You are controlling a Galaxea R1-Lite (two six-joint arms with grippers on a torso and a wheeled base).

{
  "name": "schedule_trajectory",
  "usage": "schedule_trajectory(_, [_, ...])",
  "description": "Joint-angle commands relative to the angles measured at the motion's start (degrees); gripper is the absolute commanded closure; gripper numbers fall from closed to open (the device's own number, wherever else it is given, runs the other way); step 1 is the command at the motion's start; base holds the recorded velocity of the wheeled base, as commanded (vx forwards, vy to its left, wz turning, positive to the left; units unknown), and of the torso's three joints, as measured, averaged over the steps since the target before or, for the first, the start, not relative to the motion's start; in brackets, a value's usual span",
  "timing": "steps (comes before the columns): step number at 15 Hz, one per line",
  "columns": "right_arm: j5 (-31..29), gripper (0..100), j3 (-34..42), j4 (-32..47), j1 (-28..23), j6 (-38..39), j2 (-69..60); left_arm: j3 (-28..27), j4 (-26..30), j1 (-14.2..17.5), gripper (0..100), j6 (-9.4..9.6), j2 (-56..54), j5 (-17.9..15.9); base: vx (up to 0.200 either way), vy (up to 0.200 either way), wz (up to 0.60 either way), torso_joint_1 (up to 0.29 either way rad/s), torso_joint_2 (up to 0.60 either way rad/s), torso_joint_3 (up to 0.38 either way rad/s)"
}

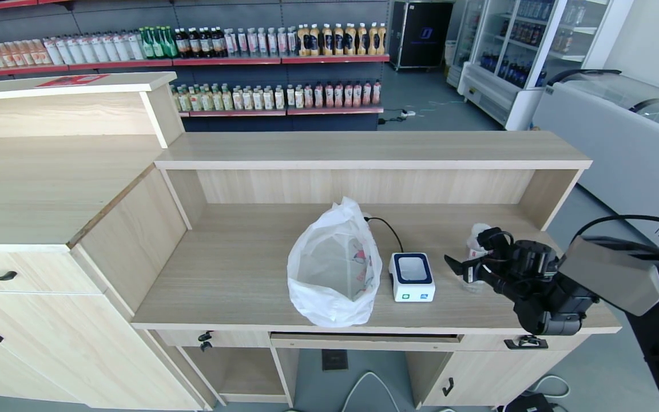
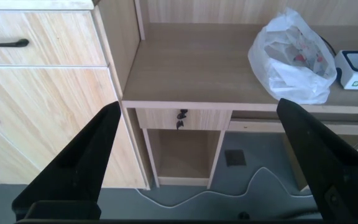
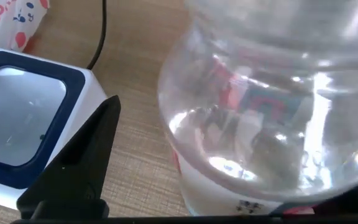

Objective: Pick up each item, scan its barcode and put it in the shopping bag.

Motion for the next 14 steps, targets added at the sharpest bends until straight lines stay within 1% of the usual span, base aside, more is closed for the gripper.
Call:
schedule_trajectory(1, [0.4,100,-0.1,0.0,0.1,0.2,-0.4,0.0,0.0,0.0,0,0.02,0.0,0.0,0.0,0.0,0.0,0.0,0.0,0.0])
schedule_trajectory(7, [0.4,100,-0.1,0.4,0.0,0.6,-1.6,0.0,0.0,0.0,0,0.02,0.0,0.0,0.0,0.0,0.0,0.0,0.0,0.0])
schedule_trajectory(10, [0.2,100,1.4,0.4,0.6,2.2,-3.3,0.0,0.0,0.0,0,0.02,0.0,0.0,0.0,0.0,0.0,0.0,0.0,0.0])
schedule_trajectory(14, [0.2,100,4.7,0.0,0.7,7.5,-9.9,0.0,0.0,0.0,0,0.02,0.0,0.0,0.0,0.0,0.0,0.0,0.0,0.0])
